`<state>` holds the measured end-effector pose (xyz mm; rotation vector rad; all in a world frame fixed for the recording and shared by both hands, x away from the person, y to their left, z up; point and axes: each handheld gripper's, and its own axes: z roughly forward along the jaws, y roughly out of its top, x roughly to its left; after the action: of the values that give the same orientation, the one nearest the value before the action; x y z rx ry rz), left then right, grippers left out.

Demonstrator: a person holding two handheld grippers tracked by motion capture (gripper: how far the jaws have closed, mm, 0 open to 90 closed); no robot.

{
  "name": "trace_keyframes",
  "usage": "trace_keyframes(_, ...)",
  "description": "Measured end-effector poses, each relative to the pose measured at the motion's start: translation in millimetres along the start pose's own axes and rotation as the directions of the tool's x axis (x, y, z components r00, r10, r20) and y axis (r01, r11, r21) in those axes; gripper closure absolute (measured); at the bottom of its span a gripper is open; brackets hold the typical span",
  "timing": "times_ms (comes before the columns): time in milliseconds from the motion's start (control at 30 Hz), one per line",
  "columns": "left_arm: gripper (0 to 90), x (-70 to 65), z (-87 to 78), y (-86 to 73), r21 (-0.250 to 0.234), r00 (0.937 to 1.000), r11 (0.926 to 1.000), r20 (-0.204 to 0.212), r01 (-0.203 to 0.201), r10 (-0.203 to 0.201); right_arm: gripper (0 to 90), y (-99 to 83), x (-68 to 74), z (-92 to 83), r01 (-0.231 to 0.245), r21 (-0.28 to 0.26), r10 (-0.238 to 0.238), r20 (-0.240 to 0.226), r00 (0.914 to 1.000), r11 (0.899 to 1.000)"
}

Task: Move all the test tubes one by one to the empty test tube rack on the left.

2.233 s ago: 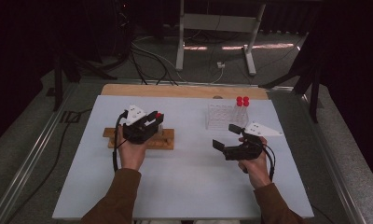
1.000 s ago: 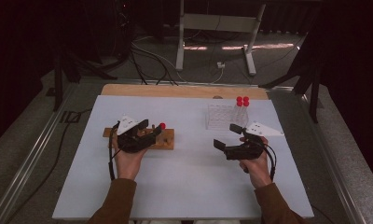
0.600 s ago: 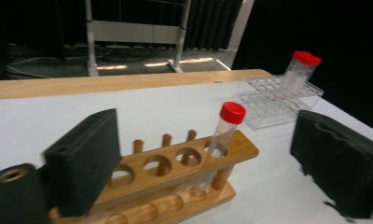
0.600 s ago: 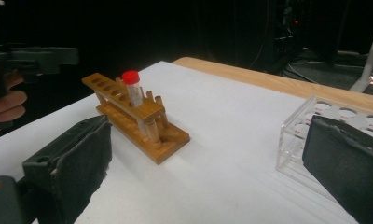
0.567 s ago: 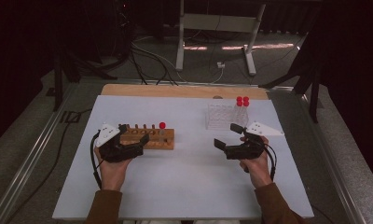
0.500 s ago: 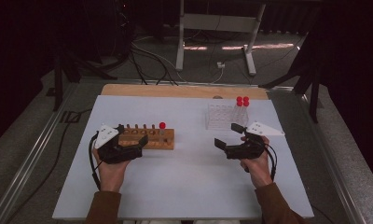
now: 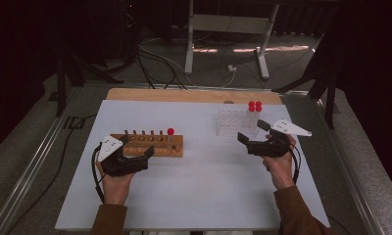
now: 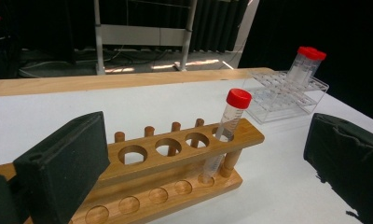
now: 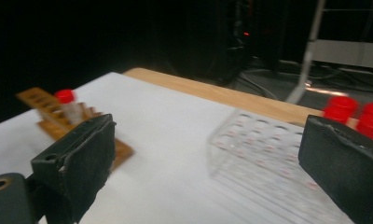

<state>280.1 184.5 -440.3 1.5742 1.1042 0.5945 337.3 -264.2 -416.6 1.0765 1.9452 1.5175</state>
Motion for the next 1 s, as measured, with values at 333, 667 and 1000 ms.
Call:
trace_keyframes(333, 0.7, 4.7, -9.4, 1.6, -0.03, 0.9997, 0.9994, -0.015, 0.02, -0.02, 6.1, 7.2, -37.4, 8.8, -0.027, 0.018, 0.025, 0.116, 0.993, 0.999)
trace_keyframes(667, 0.7, 7.2, -12.3, 2.0, -0.041, 0.9992, 0.9987, -0.023, 0.031, -0.032, 19.6, 5.4, -68.5, 25.8, -0.064, 0.026, 0.058, 0.193, 0.9795, 0.998)
trace_keyframes(1000, 0.7, 9.3, -14.6, 1.3, -0.046, 0.9987, 0.9981, -0.025, 0.042, -0.043, 53.8, -11.2, -85.8, 44.1, -0.07, 0.079, 0.044, 0.288, 0.9567, 0.994)
